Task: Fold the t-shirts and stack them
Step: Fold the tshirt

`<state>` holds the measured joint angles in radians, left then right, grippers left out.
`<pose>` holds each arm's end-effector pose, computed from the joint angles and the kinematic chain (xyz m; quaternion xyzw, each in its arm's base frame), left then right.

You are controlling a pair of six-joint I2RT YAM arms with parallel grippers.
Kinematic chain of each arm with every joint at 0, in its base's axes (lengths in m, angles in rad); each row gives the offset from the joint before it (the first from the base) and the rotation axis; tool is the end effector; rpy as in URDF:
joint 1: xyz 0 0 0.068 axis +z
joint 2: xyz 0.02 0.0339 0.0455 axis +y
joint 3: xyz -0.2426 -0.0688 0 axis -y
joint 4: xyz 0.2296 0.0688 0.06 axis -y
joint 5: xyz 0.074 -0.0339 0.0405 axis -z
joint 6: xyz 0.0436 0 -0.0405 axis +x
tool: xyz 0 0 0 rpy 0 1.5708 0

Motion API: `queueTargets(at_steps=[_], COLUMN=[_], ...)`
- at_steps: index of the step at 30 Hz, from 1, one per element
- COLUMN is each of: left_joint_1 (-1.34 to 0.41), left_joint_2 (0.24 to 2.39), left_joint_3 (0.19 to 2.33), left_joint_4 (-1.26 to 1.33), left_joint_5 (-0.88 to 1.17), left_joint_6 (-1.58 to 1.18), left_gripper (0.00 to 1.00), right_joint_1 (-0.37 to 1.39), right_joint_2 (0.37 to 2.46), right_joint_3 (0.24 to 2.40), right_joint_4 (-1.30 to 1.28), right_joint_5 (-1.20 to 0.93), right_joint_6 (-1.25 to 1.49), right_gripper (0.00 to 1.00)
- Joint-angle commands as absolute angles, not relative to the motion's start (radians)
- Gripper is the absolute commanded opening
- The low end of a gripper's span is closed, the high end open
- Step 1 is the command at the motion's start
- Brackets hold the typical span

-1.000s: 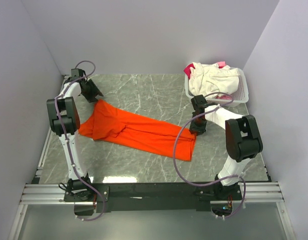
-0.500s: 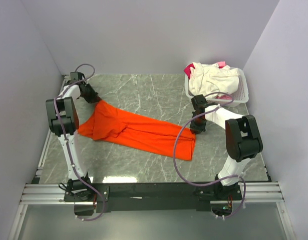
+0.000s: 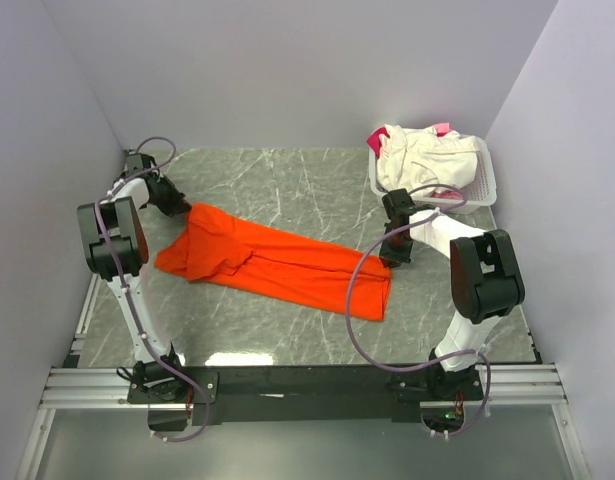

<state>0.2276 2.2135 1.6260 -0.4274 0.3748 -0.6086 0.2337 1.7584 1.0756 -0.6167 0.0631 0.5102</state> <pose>0.4422 0.0860 0.1331 -0.3369 0.8842 -0.2270 0.2308 0.3049 0.0697 0.1403 0.1407 0.9803 0.0200 0.1373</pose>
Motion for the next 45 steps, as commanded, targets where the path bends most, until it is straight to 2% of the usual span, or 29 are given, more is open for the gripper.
queueTargets(at_steps=[1,5,14,17,18,19,20,21,22,24,26,30,35,41,45], left_joint_1=[0.236,0.236,0.238,0.236,0.236,0.236,0.236,0.236,0.238,0.230,0.206,0.124,0.020,0.005,0.006], left_joint_2=[2.146,2.123,2.140,2.103,2.089,2.076,2.044,2.027,2.008,1.944,1.875,1.761,1.665,1.637,1.643], left_joint_3=[1.588,1.578,1.709,1.739,1.747,1.752,1.755,1.753,1.747,1.715,1.663,1.544,1.328,1.125,1.080], left_joint_4=[-0.414,-0.396,-0.468,-0.501,-0.511,-0.523,-0.535,-0.558,-0.566,-0.583,-0.603,-0.618,-0.554,-0.465,-0.465], left_joint_5=[0.319,0.293,0.282,0.243,0.223,0.203,0.183,0.149,0.138,0.115,0.097,0.097,0.210,0.316,0.319], left_joint_6=[-0.589,-0.594,-0.568,-0.561,-0.558,-0.560,-0.558,-0.558,-0.557,-0.554,-0.543,-0.546,-0.636,-0.724,-0.715], left_gripper=[0.00,0.00,0.00,0.14,0.28,0.36,0.42,0.46,0.52,0.55,0.59,0.61,0.63,0.63,0.64], right_joint_1=[0.212,0.212,0.210,0.212,0.210,0.209,0.209,0.210,0.212,0.215,0.225,0.265,0.328,0.362,0.364], right_joint_2=[1.793,1.793,1.789,1.779,1.775,1.761,1.752,1.744,1.724,1.700,1.655,1.583,1.574,1.644,1.686], right_joint_3=[1.068,1.068,1.074,1.077,1.077,1.078,1.078,1.078,1.083,1.088,1.100,1.132,1.157,1.111,1.075], right_joint_4=[-0.652,-0.658,-0.661,-0.667,-0.672,-0.675,-0.678,-0.690,-0.696,-0.716,-0.753,-0.776,-0.741,-0.663,-0.623], right_joint_5=[0.138,0.144,0.138,0.137,0.137,0.138,0.146,0.155,0.161,0.190,0.209,0.215,0.124,0.042,0.035], right_joint_6=[0.518,0.518,0.508,0.511,0.511,0.511,0.512,0.512,0.509,0.508,0.505,0.497,0.469,0.477,0.460], right_gripper=[0.00,0.00,0.00,0.01,0.02,0.03,0.06,0.17,0.21,0.31,0.36,0.38,0.38,0.35,0.34])
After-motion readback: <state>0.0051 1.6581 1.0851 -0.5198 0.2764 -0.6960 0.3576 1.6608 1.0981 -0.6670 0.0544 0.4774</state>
